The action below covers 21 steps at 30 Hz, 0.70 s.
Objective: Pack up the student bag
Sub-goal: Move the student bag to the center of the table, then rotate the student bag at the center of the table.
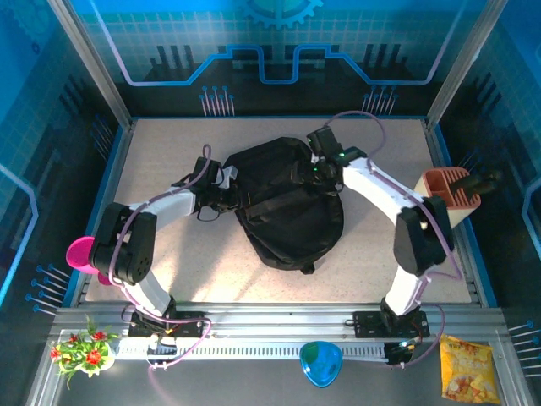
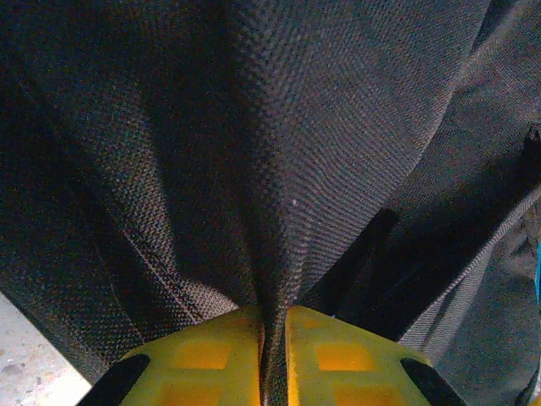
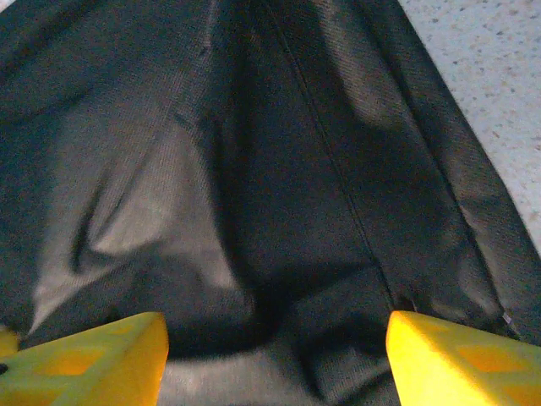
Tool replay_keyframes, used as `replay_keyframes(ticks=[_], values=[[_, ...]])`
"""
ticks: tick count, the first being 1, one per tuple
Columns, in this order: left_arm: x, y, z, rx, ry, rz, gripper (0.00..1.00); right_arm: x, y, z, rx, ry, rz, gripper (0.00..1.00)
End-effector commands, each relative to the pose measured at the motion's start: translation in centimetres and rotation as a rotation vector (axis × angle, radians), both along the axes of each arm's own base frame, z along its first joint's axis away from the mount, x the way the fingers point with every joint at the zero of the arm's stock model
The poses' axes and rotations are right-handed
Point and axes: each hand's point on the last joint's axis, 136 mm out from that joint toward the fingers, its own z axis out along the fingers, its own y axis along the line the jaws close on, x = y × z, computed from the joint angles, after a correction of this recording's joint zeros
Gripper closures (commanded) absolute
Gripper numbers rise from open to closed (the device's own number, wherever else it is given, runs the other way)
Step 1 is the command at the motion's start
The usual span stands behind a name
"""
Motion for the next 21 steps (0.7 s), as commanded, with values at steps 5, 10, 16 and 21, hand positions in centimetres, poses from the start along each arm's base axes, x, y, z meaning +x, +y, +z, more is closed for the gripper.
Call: replay_keyframes(ticks=[5, 10, 16, 21], values=[[1.3, 0.7, 0.0, 0.044, -0.024, 0.016, 0.86, -2.6, 0.6, -4.7, -0.144, 0.18, 0.01, 0.31], [2.2, 1.5, -0.4, 0.084, -0.017, 0.077, 0.87, -5.6, -0.2, -6.2, -0.102, 0.165, 0.047, 0.36], [4.7, 1.2, -0.2, 0.065, -0.009, 0.134, 0.87, -8.1, 0.4, -8.6, -0.038, 0.113, 0.141, 0.36], [6.2, 0.2, -0.1, 0.011, 0.004, 0.138, 0.85, -9.1, 1.8, -10.2, -0.095, 0.079, 0.254, 0.35]])
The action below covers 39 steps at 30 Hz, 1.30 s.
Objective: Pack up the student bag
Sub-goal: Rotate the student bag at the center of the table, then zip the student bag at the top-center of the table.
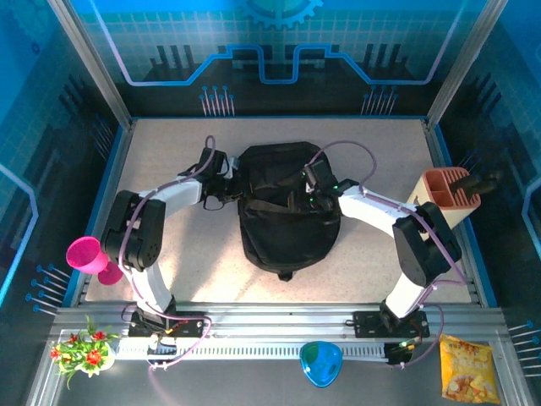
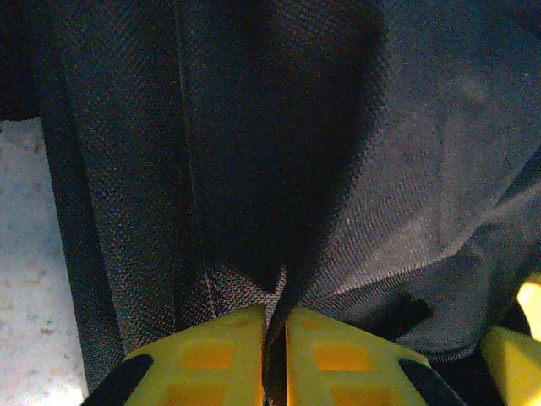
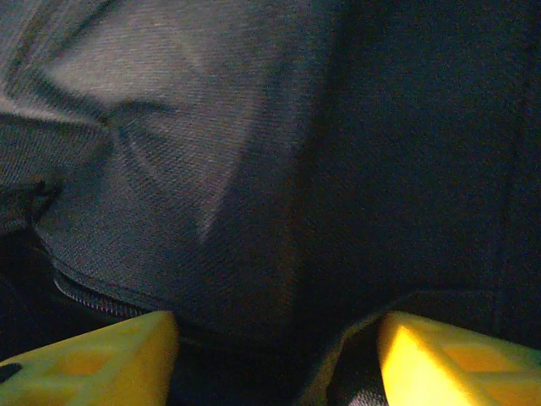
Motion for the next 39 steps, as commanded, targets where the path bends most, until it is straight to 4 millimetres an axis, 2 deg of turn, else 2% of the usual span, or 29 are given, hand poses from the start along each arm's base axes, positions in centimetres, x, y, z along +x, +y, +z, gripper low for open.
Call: replay_keyframes(ticks=[1, 7, 10, 19, 25, 30, 35, 39], values=[[2.2, 0.1, 0.4, -0.012, -0.017, 0.05, 0.85, -3.3, 0.5, -4.6, -0.087, 0.1, 0.124, 0.35], [3.7, 0.2, 0.3, 0.013, -0.012, 0.056, 0.83, -2.7, 1.6, -6.0, -0.086, 0.112, 0.141, 0.36], [3.4, -0.1, 0.3, 0.0, 0.004, 0.047, 0.8, -2.4, 1.8, -5.6, -0.088, 0.099, 0.136, 0.37], [-0.3, -0.5, 2.0, -0.054, 0.095, -0.002, 0.63, -1.0, 1.8, -1.0, -0.071, 0.008, 0.111, 0.35], [-3.3, -0.4, -0.4, -0.041, 0.124, -0.04, 0.62, -0.1, 2.7, 2.6, -0.027, -0.029, 0.095, 0.35], [-3.8, -0.3, -1.2, -0.027, 0.091, -0.043, 0.62, 0.5, 3.5, 5.3, 0.006, -0.053, 0.079, 0.35], [-3.9, -0.4, -1.1, -0.021, 0.066, -0.057, 0.62, 0.7, 5.1, 5.9, 0.013, -0.013, 0.055, 0.37], [-4.0, -0.6, -1.2, -0.023, 0.064, -0.063, 0.63, 0.4, 7.8, 5.2, 0.026, 0.046, 0.068, 0.41]])
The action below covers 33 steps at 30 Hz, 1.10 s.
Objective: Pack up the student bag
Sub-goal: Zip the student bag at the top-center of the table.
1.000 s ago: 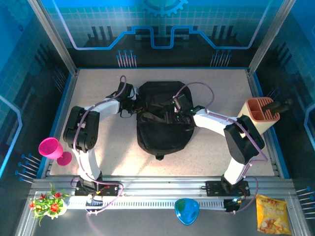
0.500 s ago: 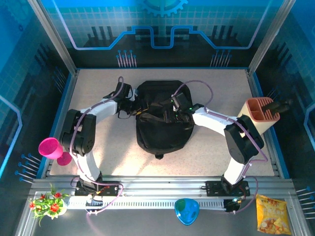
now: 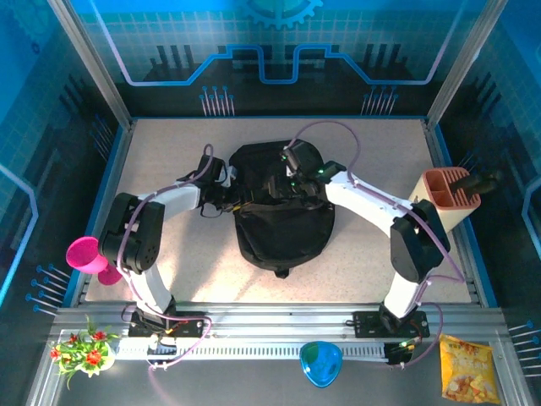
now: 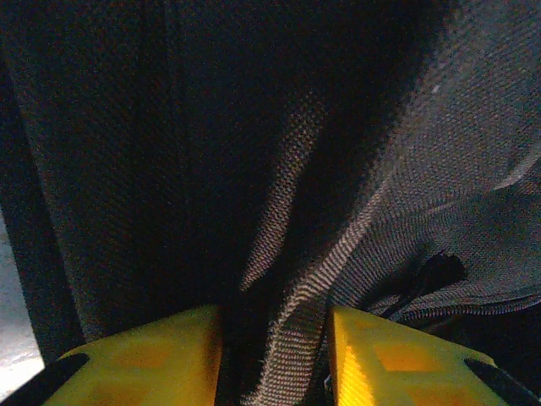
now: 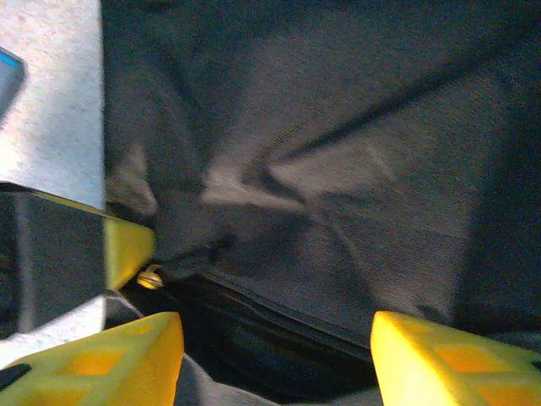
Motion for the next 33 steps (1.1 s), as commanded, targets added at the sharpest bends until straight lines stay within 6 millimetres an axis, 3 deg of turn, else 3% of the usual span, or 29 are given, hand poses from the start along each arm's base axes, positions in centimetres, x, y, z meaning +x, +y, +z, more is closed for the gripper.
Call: replay_keyframes(ticks=[1, 7, 22, 29, 32, 33], values=[[-0.9, -0.7, 0.3, -0.007, -0.016, -0.046, 0.64, -1.6, 2.0, -2.4, -0.02, 0.129, 0.001, 0.43], [-1.0, -0.9, 0.2, -0.017, -0.016, -0.049, 0.67, -2.3, 3.5, -5.0, -0.067, 0.261, -0.051, 0.56], [-1.3, -1.3, 0.1, -0.042, -0.014, -0.052, 0.73, -0.6, 5.1, -8.1, -0.175, 0.284, -0.133, 0.63], [-1.6, -1.4, -0.1, -0.052, -0.01, -0.05, 0.74, 0.8, 4.5, -9.7, -0.279, 0.246, -0.189, 0.68], [-1.6, -1.4, -0.1, -0.054, -0.01, -0.051, 0.76, 1.2, 4.1, -9.7, -0.314, 0.231, -0.205, 0.75], [-1.6, -1.3, -0.1, -0.053, -0.012, -0.049, 0.76, 1.1, 3.8, -10.9, -0.343, 0.247, -0.208, 0.81]])
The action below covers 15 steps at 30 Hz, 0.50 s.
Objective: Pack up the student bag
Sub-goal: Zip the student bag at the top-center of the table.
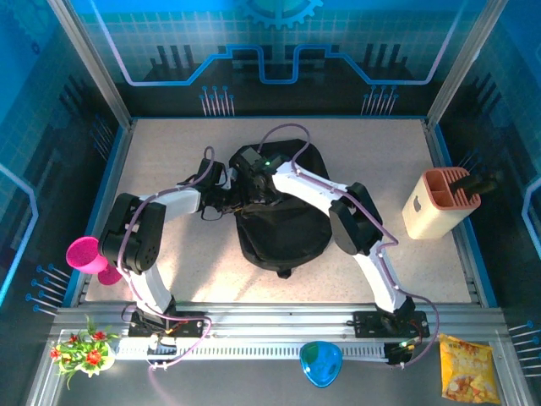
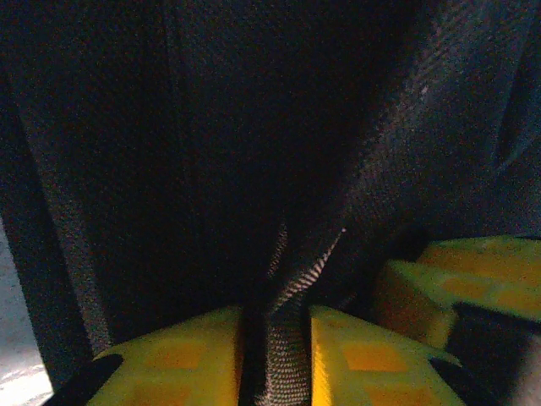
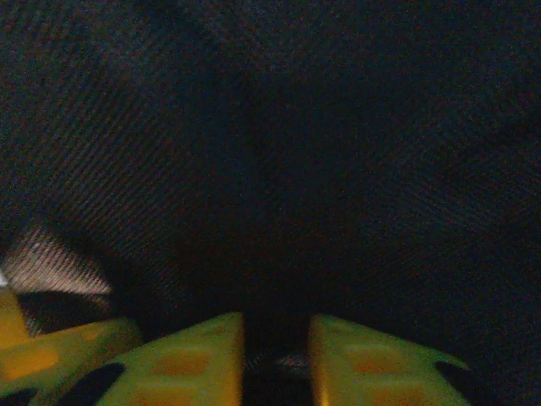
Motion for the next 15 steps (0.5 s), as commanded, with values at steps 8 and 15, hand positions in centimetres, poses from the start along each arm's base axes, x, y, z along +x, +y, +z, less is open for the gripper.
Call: replay_keyframes(ticks=[8, 15], values=[[-1.3, -0.5, 0.2, -0.008, 0.025, -0.013, 0.83, 0.6, -1.7, 1.6, -0.079, -0.088, -0.011, 1.0], [-0.8, -0.2, 0.3, 0.006, 0.024, 0.011, 0.94, 0.1, -3.6, 5.5, -0.091, -0.182, -0.015, 1.0]])
